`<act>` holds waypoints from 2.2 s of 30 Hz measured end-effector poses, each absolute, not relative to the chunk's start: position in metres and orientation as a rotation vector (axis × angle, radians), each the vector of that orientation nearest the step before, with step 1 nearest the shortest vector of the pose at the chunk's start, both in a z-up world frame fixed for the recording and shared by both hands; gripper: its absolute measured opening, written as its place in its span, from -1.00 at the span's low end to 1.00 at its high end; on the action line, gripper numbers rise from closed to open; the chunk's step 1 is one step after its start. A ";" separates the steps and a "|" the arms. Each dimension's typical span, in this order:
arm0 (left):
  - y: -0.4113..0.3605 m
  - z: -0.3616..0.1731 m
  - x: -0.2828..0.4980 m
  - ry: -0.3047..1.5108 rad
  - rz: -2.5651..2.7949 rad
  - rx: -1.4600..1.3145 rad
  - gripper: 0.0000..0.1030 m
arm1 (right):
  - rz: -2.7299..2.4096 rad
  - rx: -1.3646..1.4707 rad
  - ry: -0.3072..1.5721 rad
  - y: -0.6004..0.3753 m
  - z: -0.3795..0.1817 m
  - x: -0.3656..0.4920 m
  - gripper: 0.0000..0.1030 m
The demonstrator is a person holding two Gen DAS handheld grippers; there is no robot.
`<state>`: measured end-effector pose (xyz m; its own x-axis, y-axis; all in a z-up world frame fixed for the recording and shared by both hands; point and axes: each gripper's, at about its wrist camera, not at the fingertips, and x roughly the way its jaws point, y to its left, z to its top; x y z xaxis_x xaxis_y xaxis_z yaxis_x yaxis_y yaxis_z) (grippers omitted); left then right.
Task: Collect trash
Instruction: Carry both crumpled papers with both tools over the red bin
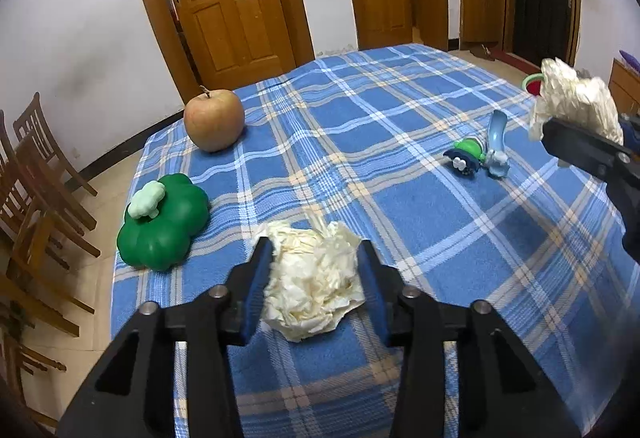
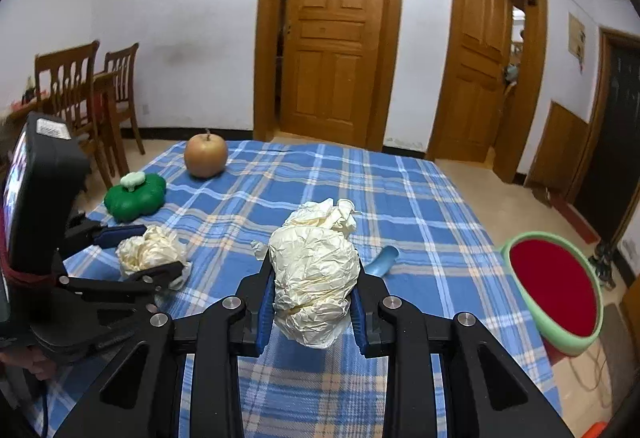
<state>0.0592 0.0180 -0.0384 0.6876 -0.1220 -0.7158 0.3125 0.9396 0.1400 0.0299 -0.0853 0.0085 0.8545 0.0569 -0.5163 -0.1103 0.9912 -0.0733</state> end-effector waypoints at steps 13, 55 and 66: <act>0.017 -0.016 0.047 0.745 -0.280 0.199 -0.33 | 0.021 -0.008 0.508 -0.122 0.019 0.016 -0.39; -0.229 0.025 0.035 0.466 -0.674 0.091 -0.33 | -0.285 0.215 0.365 -0.311 0.011 0.003 -0.39; -0.268 0.035 0.073 0.437 -0.734 0.069 -0.32 | -0.403 0.161 0.342 -0.336 0.017 0.014 -0.39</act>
<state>0.0727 -0.2677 0.0353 0.6573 -0.6328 -0.4093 0.6613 0.7447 -0.0895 0.0140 -0.3357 0.0167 0.8637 -0.3561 -0.3567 0.4097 0.9082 0.0853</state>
